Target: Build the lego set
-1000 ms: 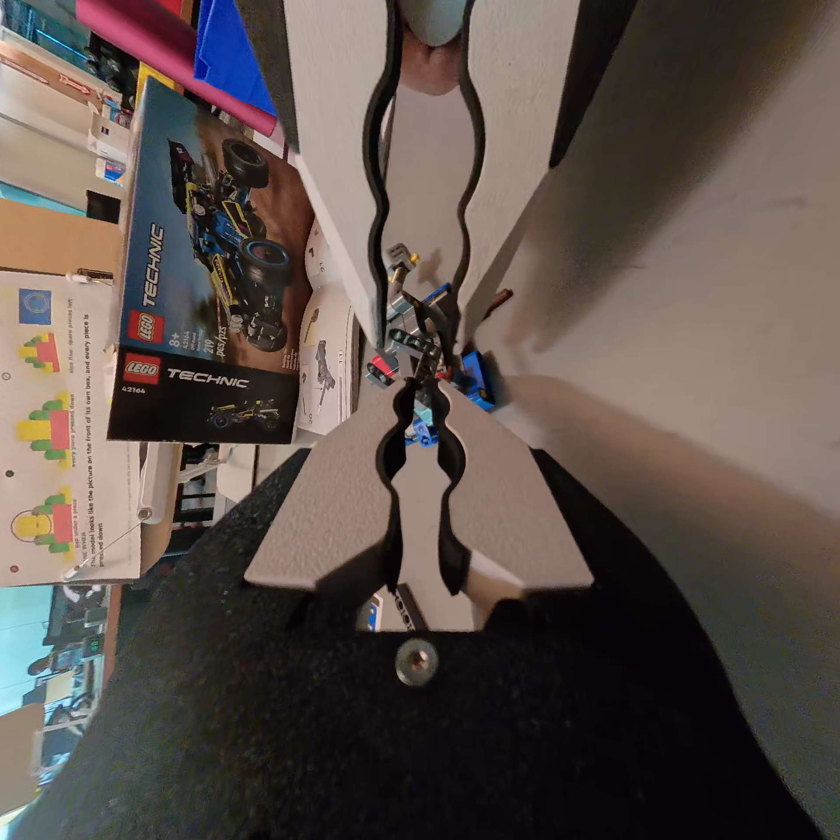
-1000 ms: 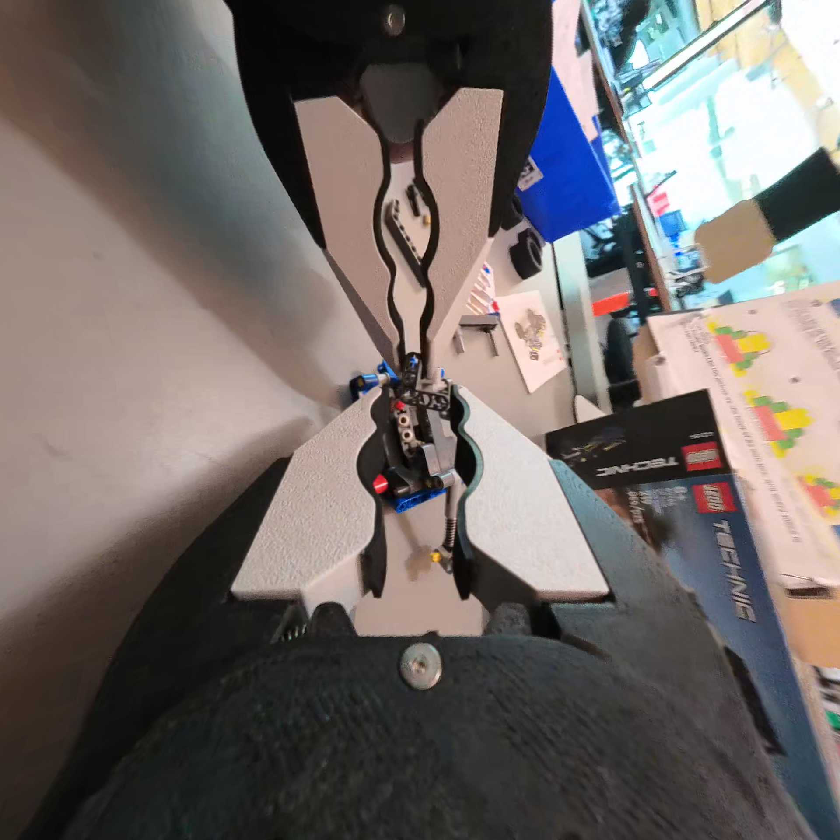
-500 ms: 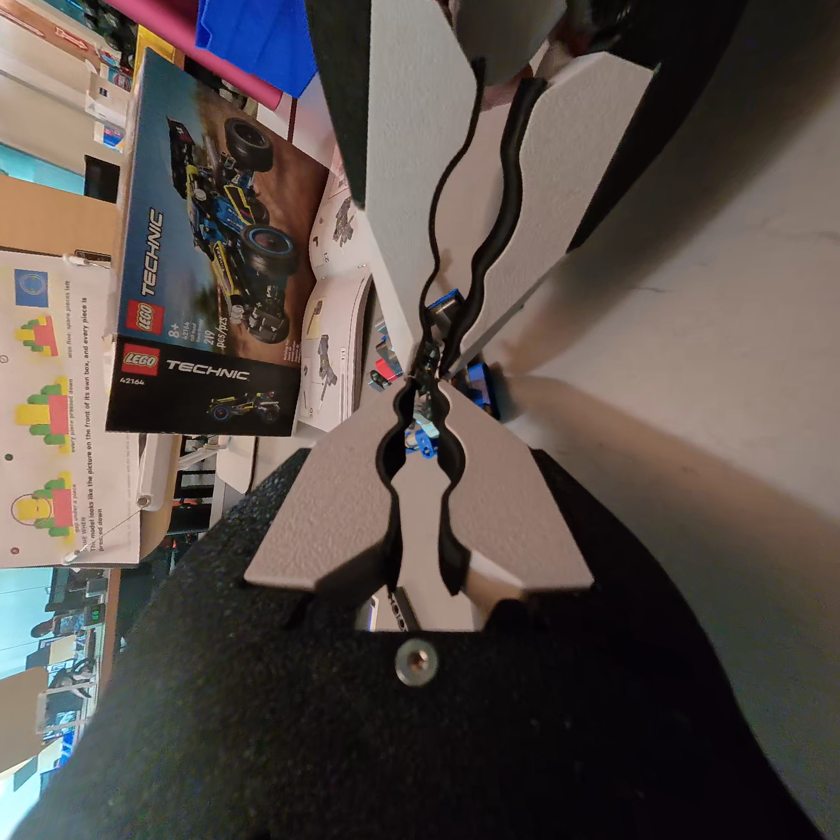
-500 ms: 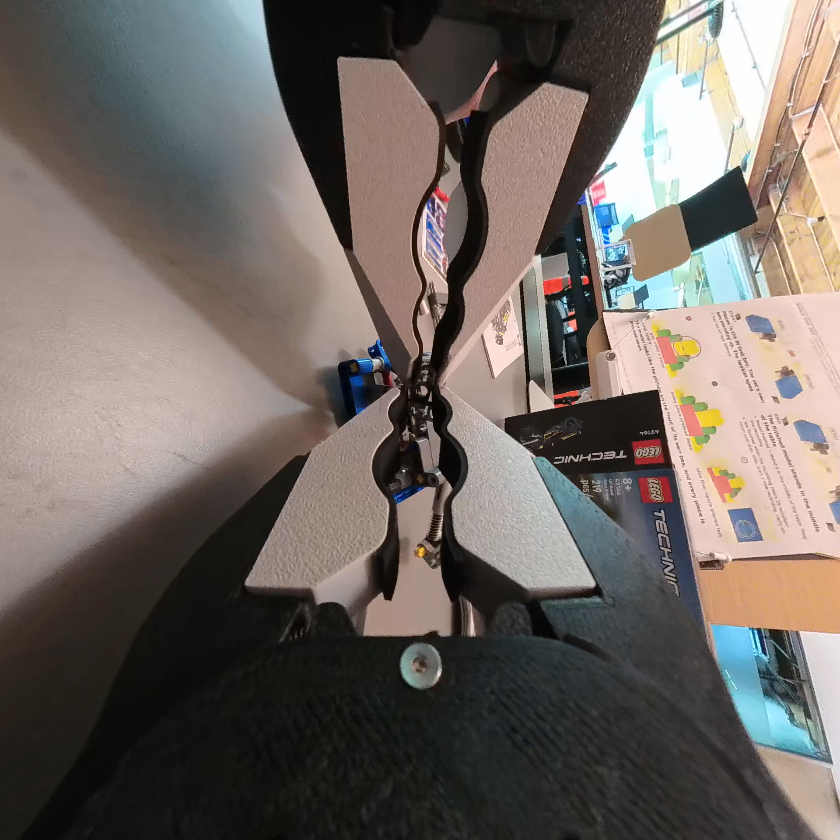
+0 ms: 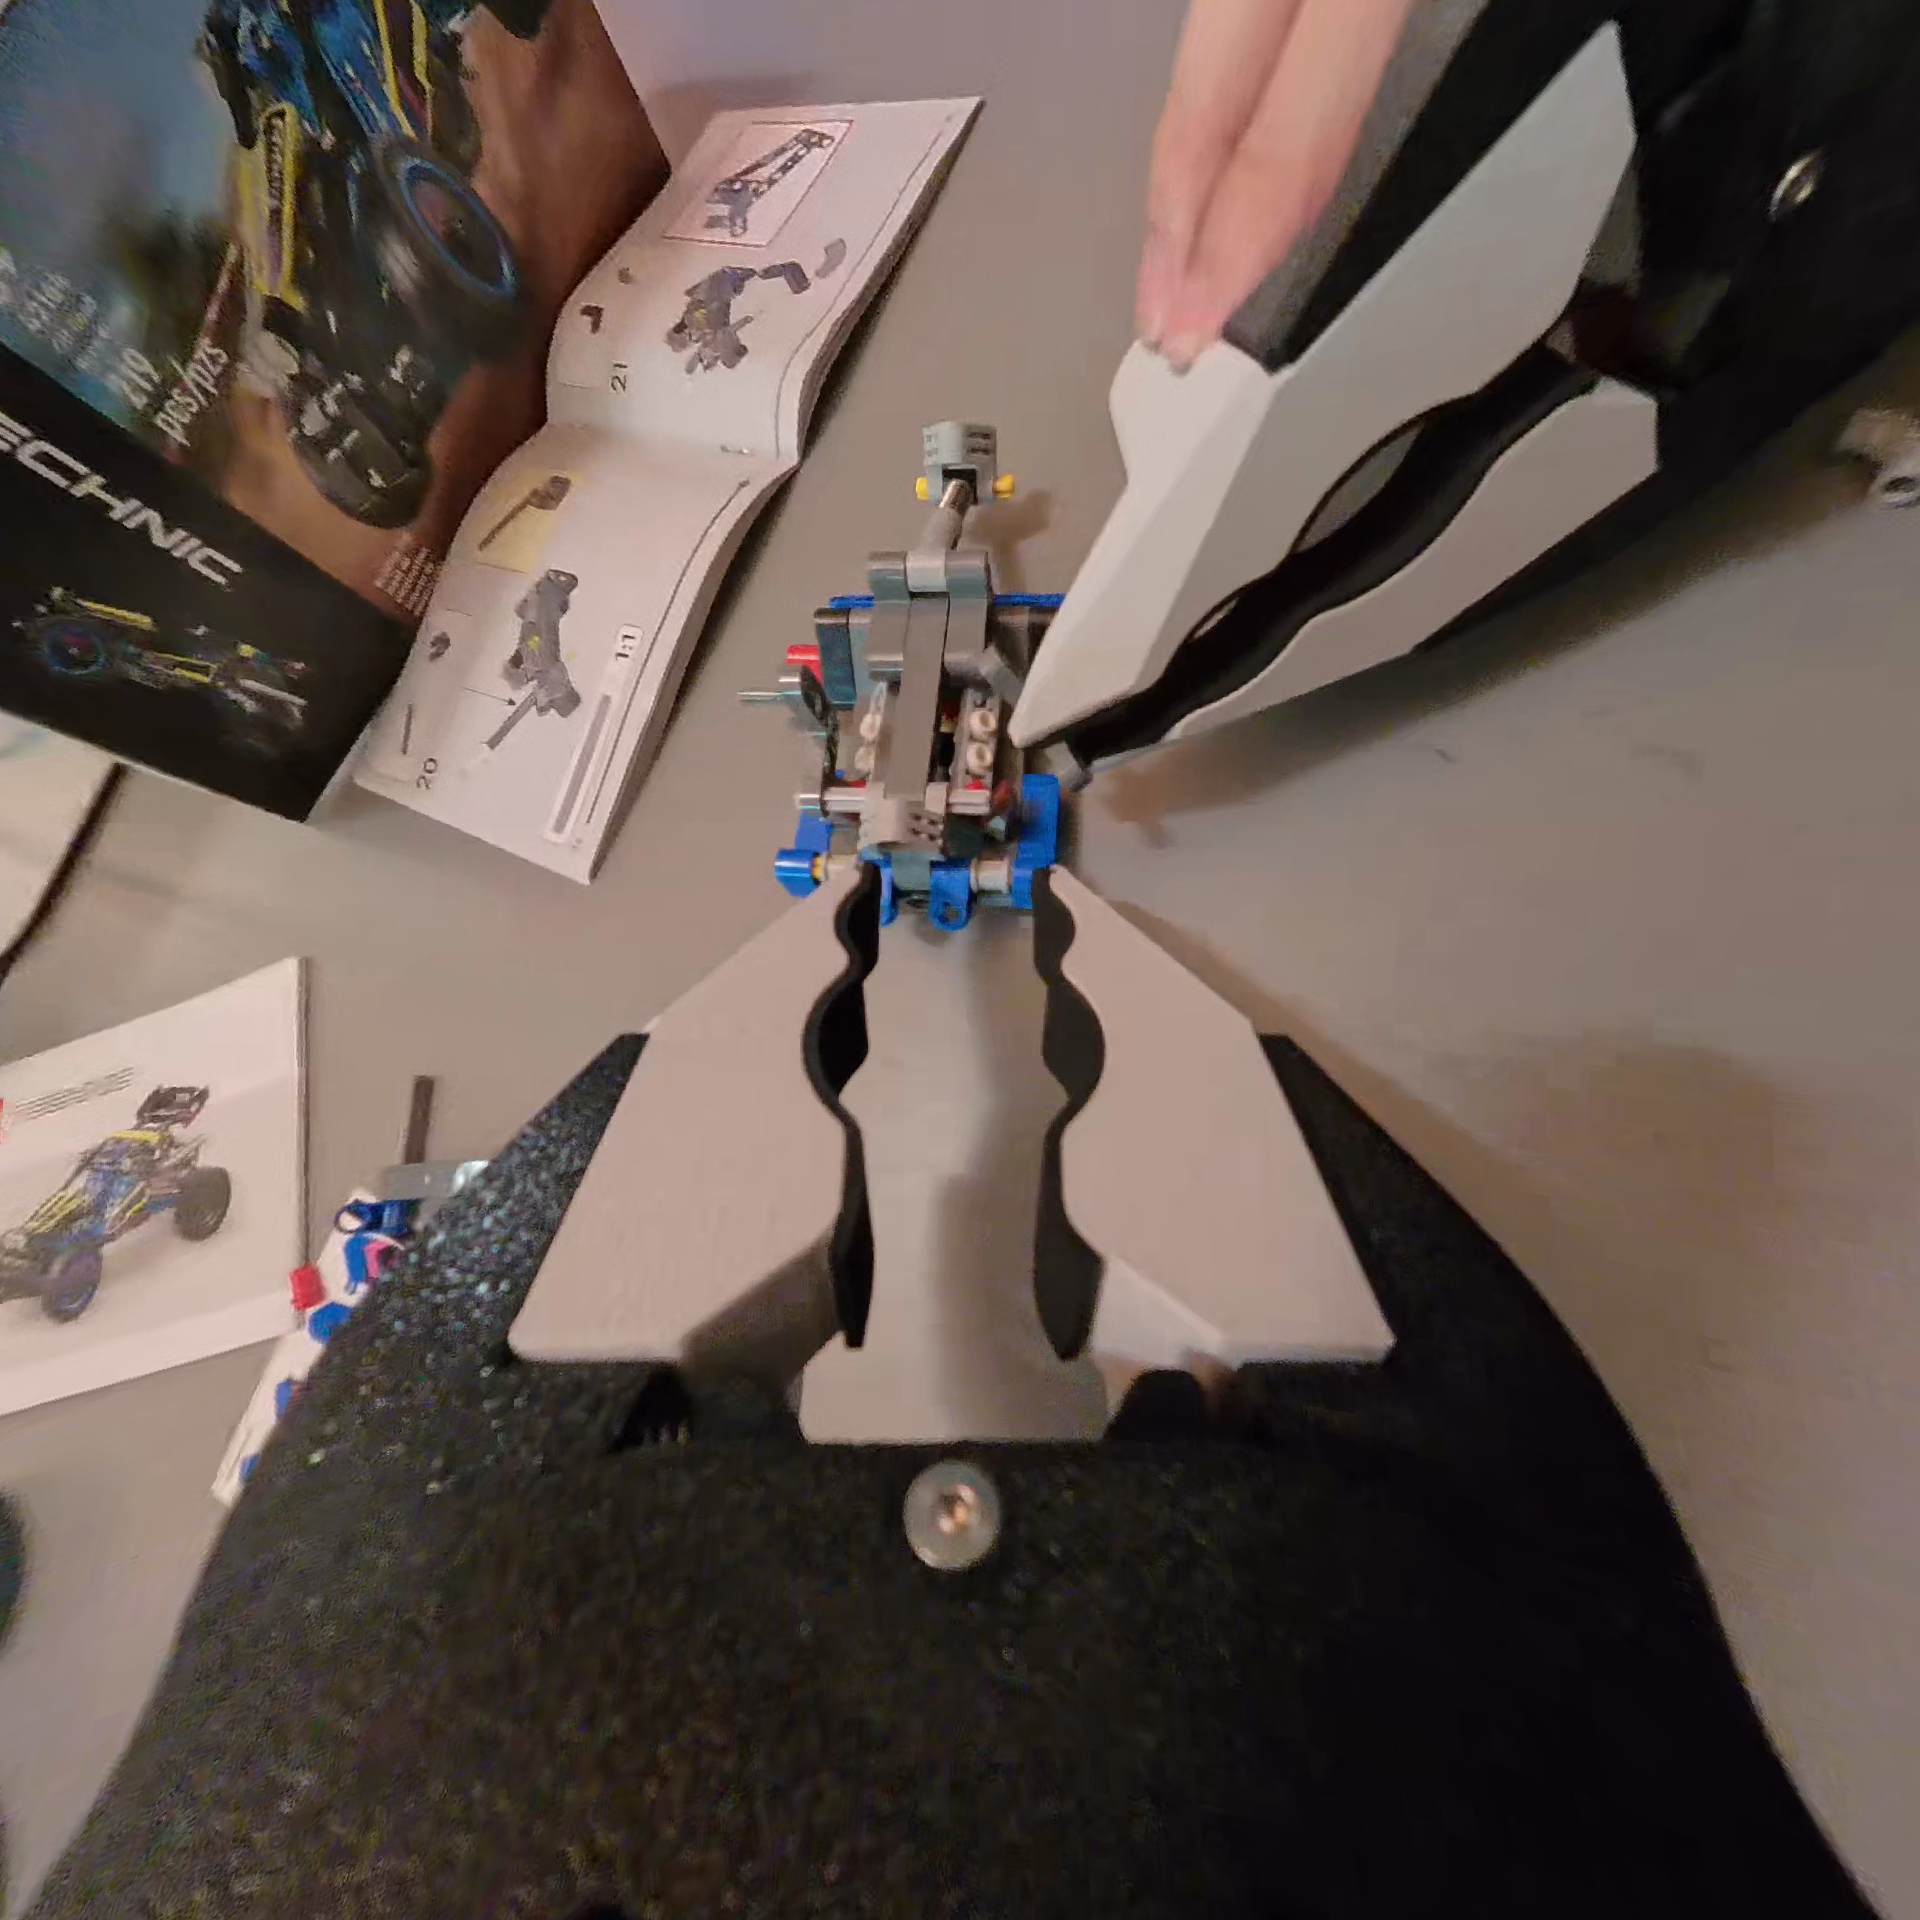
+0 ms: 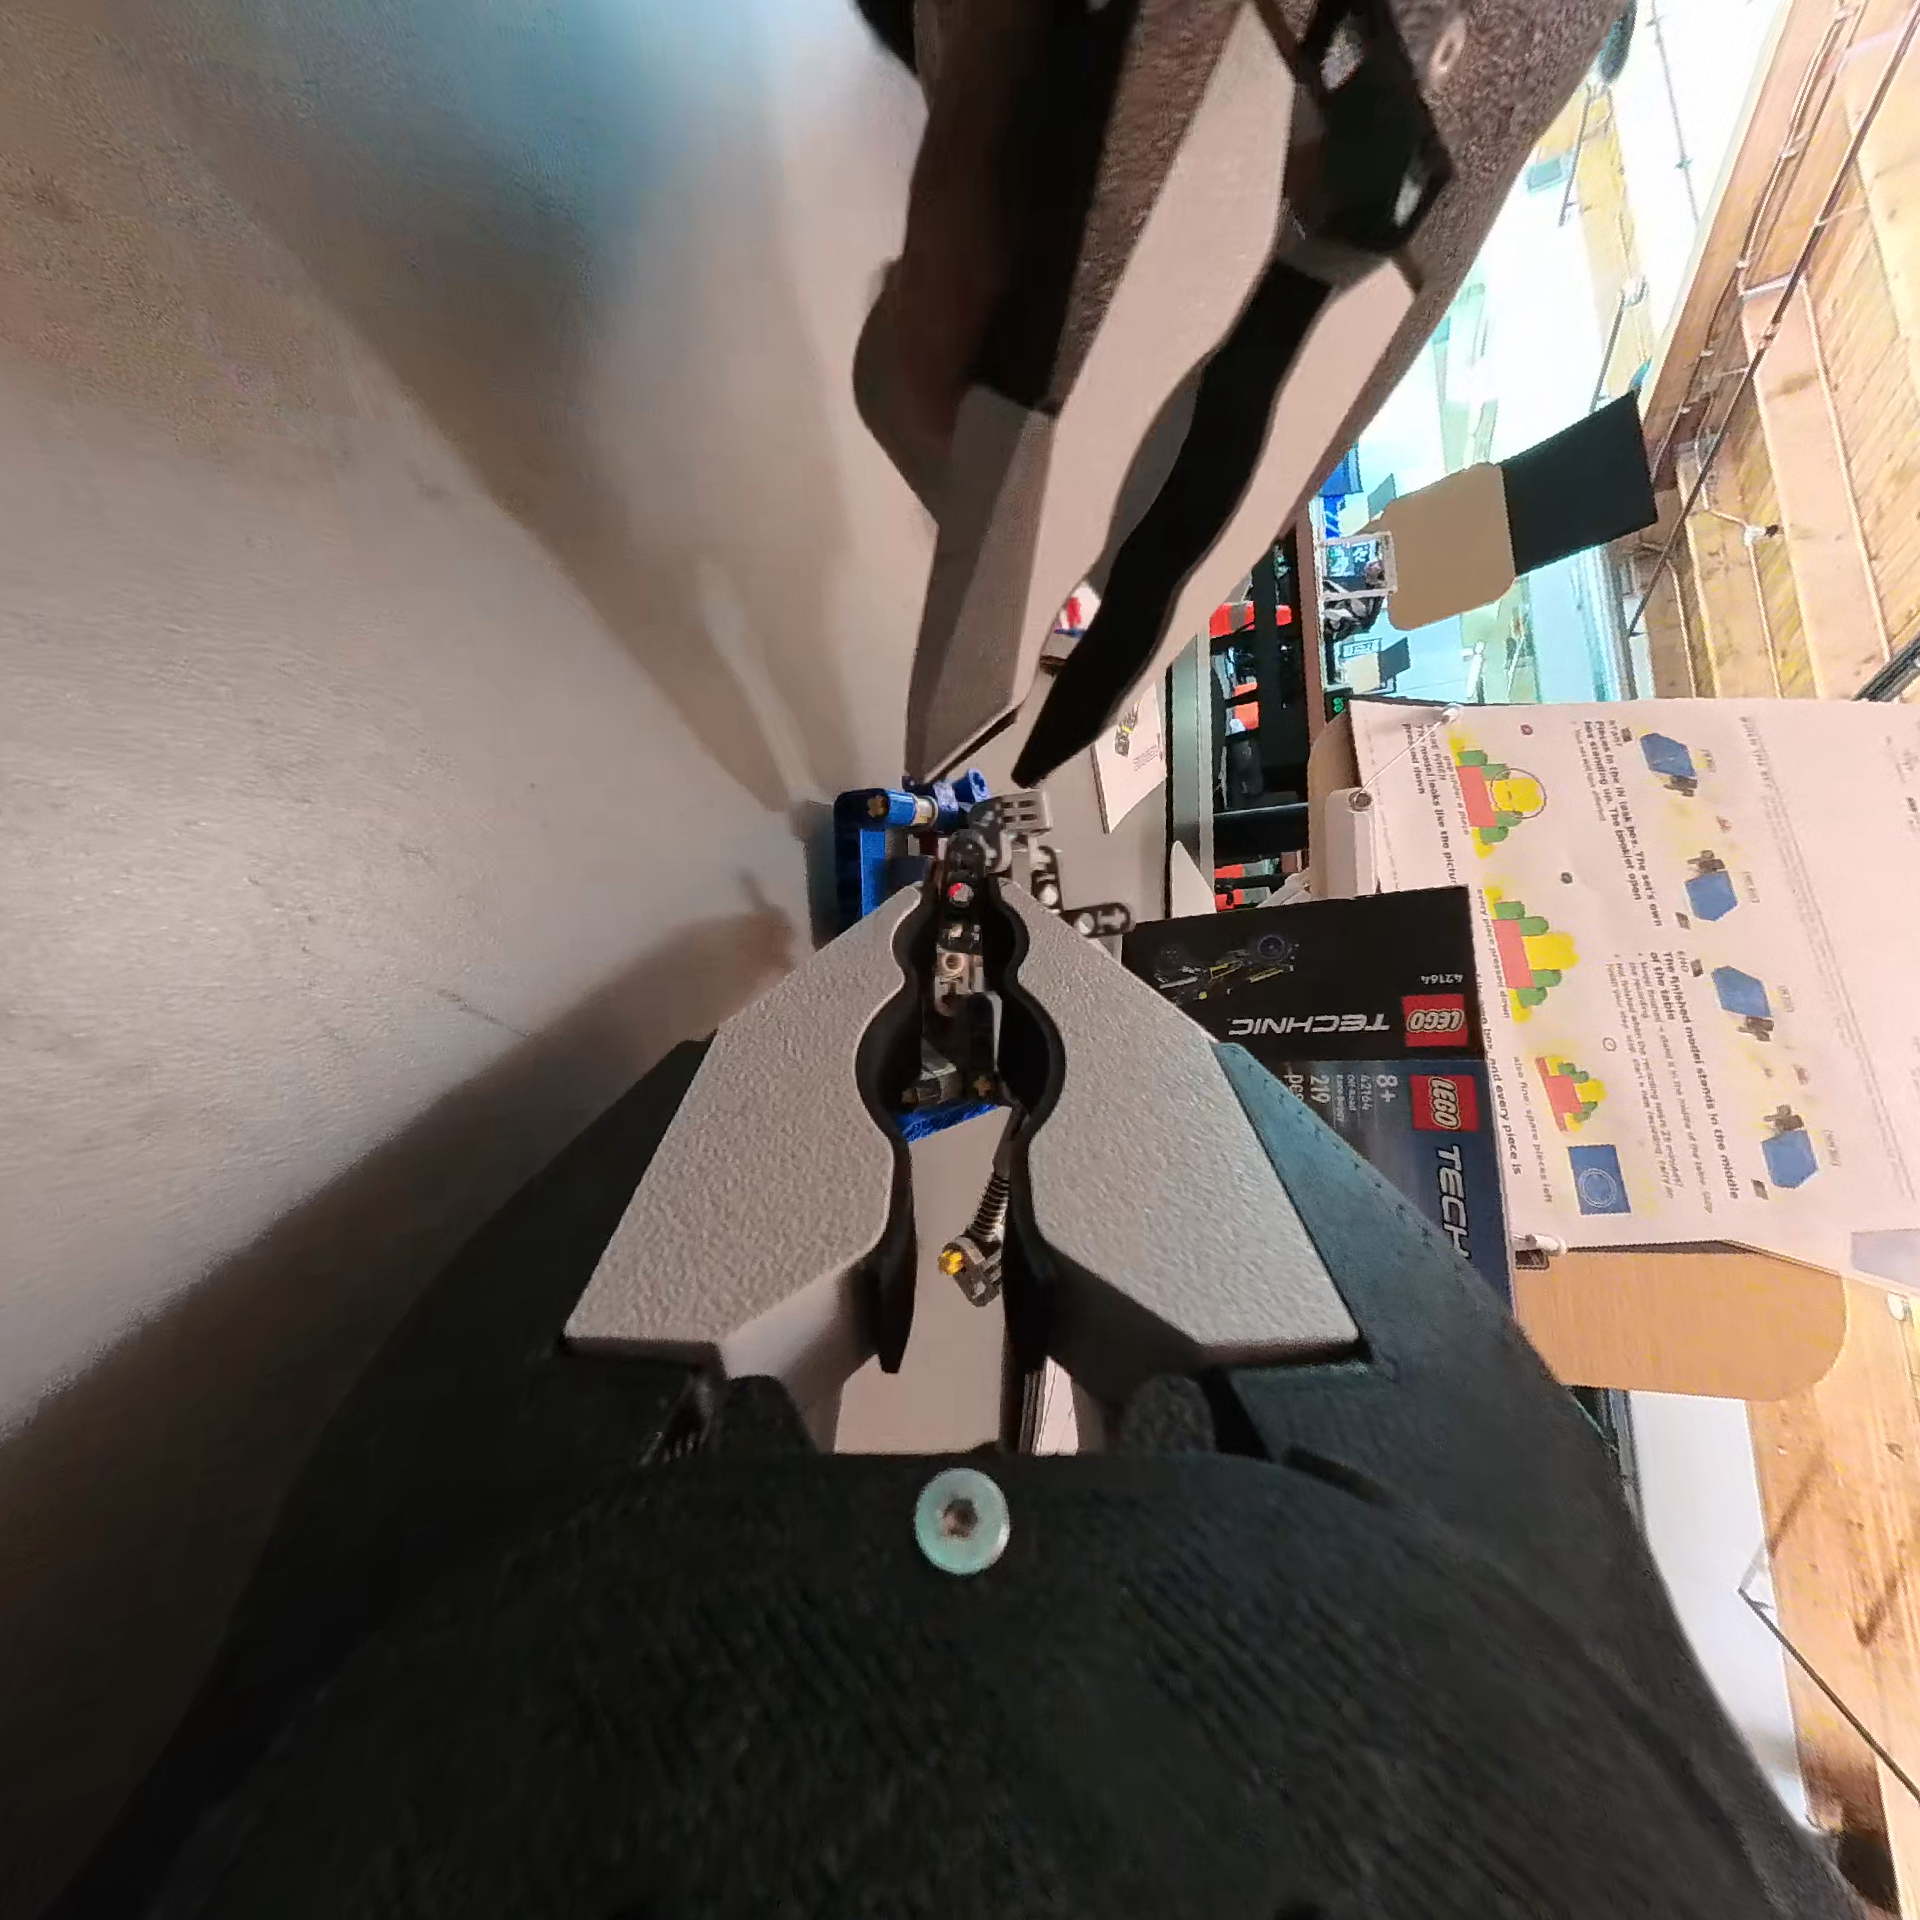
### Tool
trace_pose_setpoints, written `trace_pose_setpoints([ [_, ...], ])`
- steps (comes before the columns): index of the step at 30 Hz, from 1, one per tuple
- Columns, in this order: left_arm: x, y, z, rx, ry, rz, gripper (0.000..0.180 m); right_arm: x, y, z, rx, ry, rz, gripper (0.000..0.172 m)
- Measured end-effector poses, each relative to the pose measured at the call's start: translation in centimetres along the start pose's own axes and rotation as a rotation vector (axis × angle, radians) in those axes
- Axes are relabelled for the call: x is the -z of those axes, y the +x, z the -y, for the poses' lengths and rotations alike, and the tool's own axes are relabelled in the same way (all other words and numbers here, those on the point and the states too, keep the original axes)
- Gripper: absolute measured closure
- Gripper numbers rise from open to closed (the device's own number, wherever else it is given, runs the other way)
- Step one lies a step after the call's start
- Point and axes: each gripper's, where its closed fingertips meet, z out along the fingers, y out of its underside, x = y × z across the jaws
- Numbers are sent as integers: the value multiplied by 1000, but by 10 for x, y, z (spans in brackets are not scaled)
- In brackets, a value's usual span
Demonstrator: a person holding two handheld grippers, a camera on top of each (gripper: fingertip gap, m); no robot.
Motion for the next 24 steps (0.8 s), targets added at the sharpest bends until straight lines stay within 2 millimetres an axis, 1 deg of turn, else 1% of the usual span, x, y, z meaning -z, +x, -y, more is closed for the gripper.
trace_pose_setpoints([
  [2,4,-9,1,-15,15,-1,153,0,0,-2,12,-12,-4,167],
  [3,8,-15,6,-41,44,3,153,-1,-1,-2,13,-14,0,167],
  [5,10,-22,14,-84,104,-41,151,-1,-2,-2,10,-9,4,167],
  [6,7,-23,14,-75,108,-89,145,-1,-2,-2,7,-9,7,167],
  [7,3,-21,12,-55,98,-161,138,-2,-2,-2,4,-9,10,167],
  [8,-1,-18,10,-44,84,-232,136,-2,-3,-2,3,-9,11,167],
  [10,-7,-12,7,-69,85,-323,138,-2,-3,-3,0,-14,12,167],
  [12,-13,-13,6,-96,95,-341,143,-2,-2,-3,0,-13,4,167],
  [16,-21,-12,2,-114,75,-376,146,-5,-3,-5,-5,-26,3,167],
  [19,-22,-13,4,-158,103,-349,149,-7,-4,-6,-19,-28,13,167],
  [24,-23,-15,7,-131,124,-297,150,-8,-6,-8,-39,-36,25,167],
])
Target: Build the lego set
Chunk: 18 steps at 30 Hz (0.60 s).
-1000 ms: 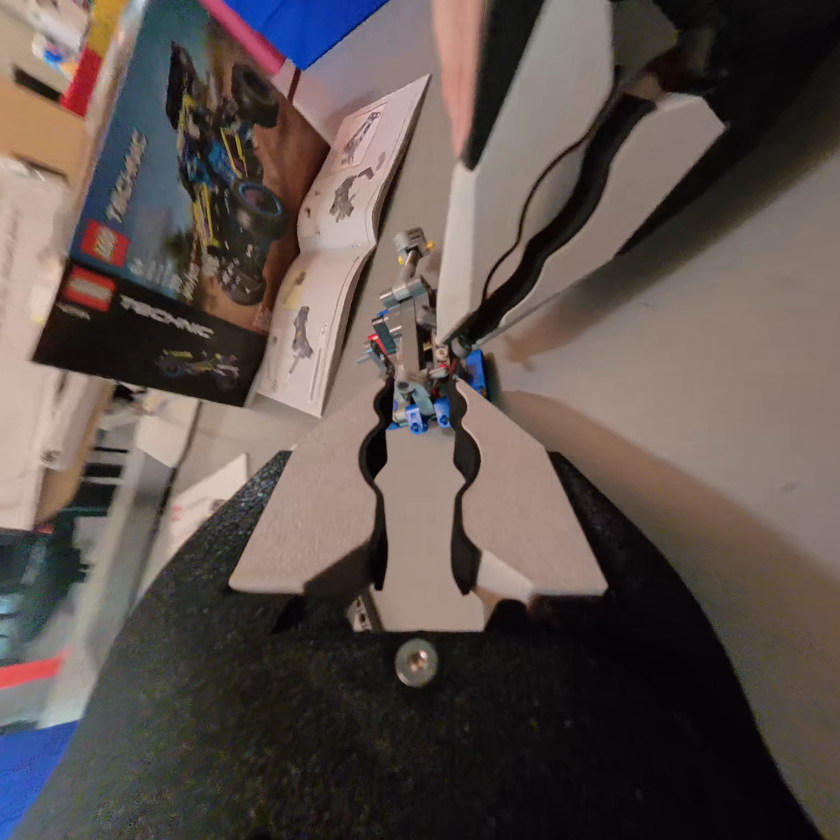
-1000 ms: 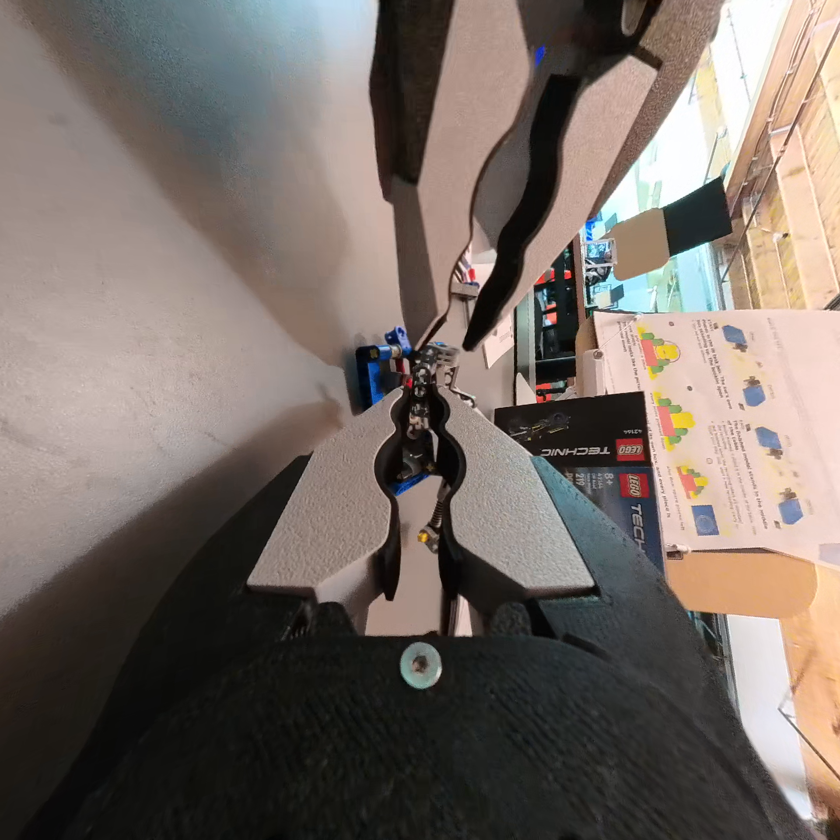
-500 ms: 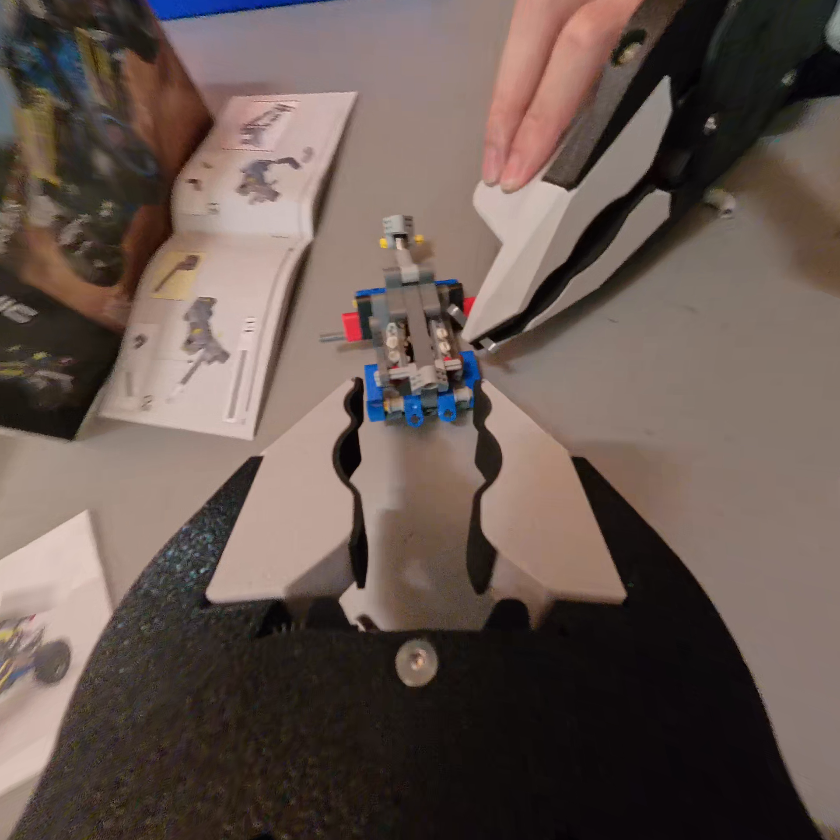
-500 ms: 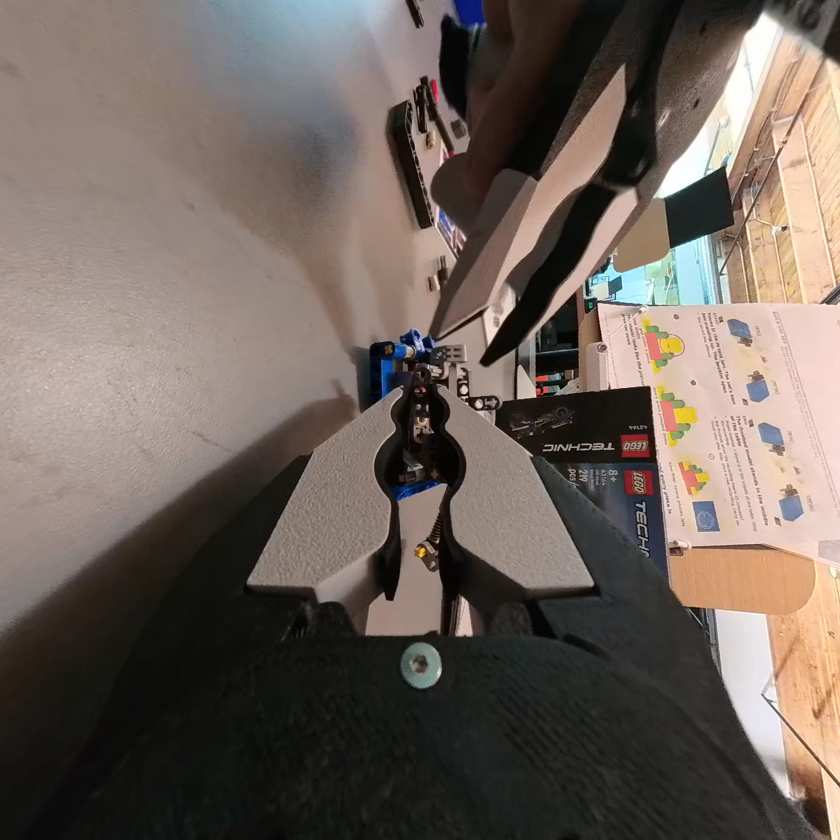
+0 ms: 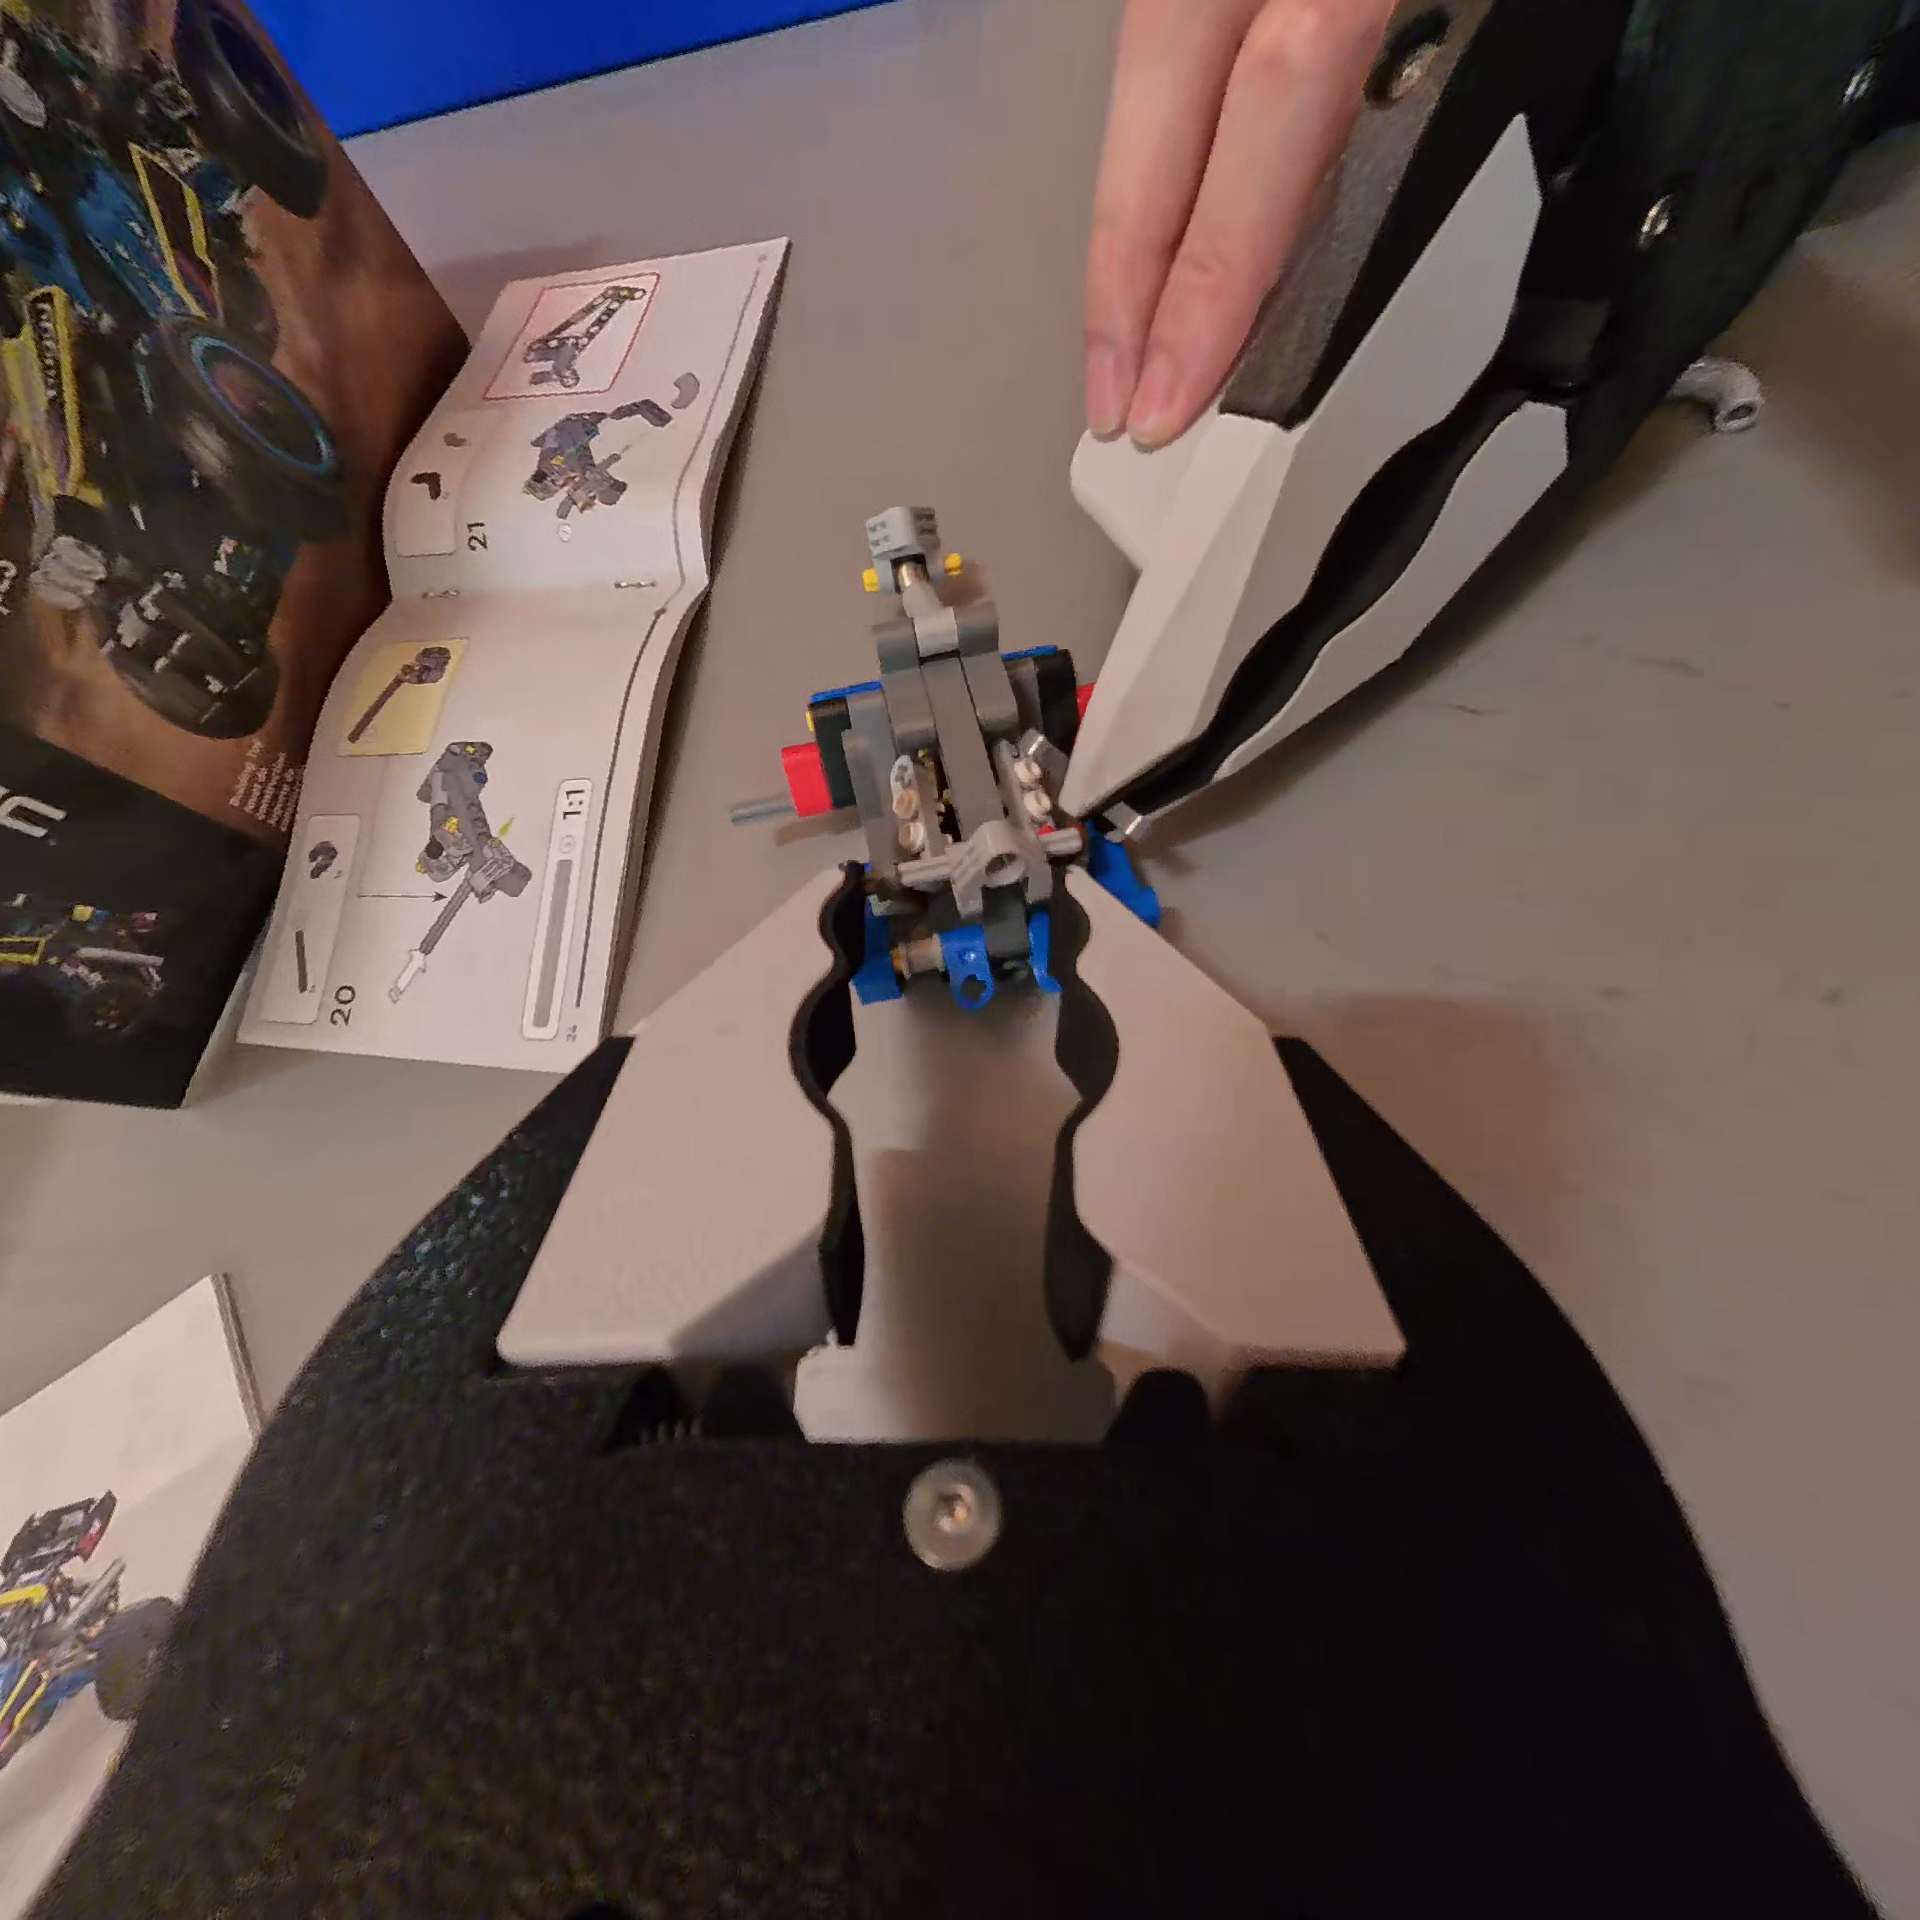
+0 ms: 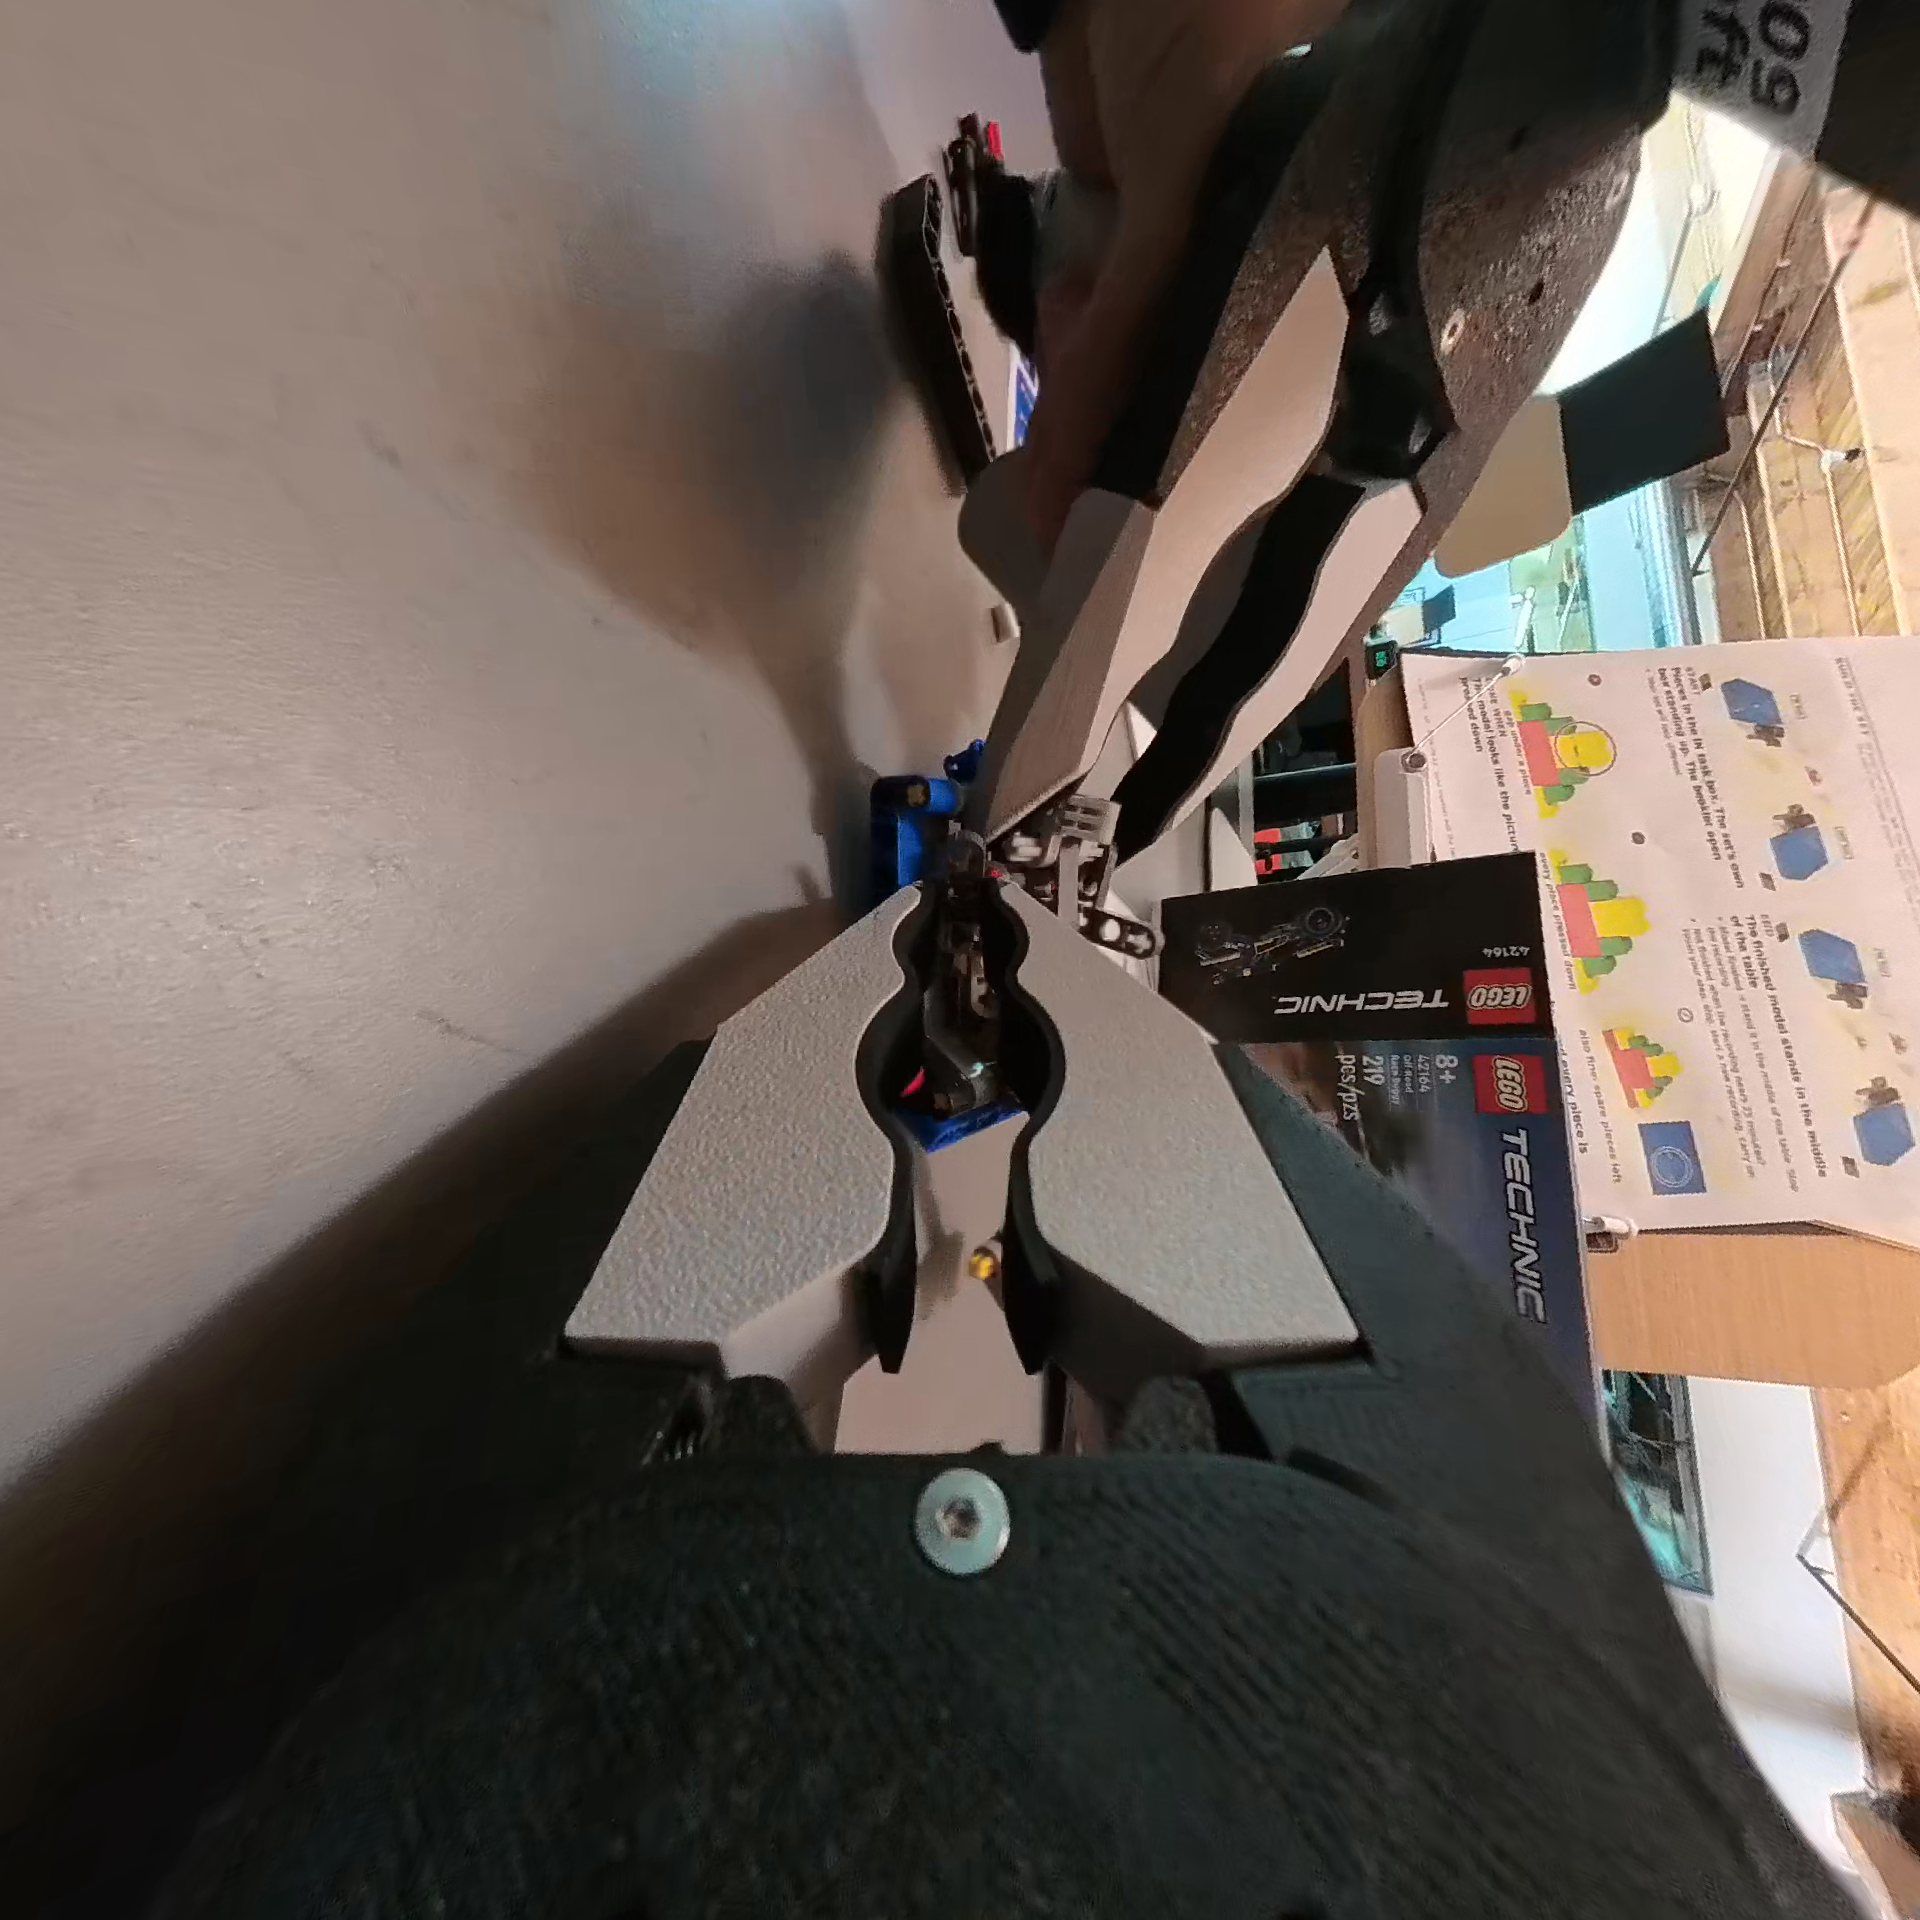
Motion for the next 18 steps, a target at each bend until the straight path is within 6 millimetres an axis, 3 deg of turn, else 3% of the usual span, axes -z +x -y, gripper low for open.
trace_pose_setpoints([
  [8,-3,1,0,10,16,47,150,0,2,-1,-2,-12,-11,167],
  [12,-2,-1,-1,43,-8,63,150,0,10,-7,29,-99,-57,167],
  [18,-2,0,-1,210,-77,128,150,0,13,-10,140,-190,-109,167],
])
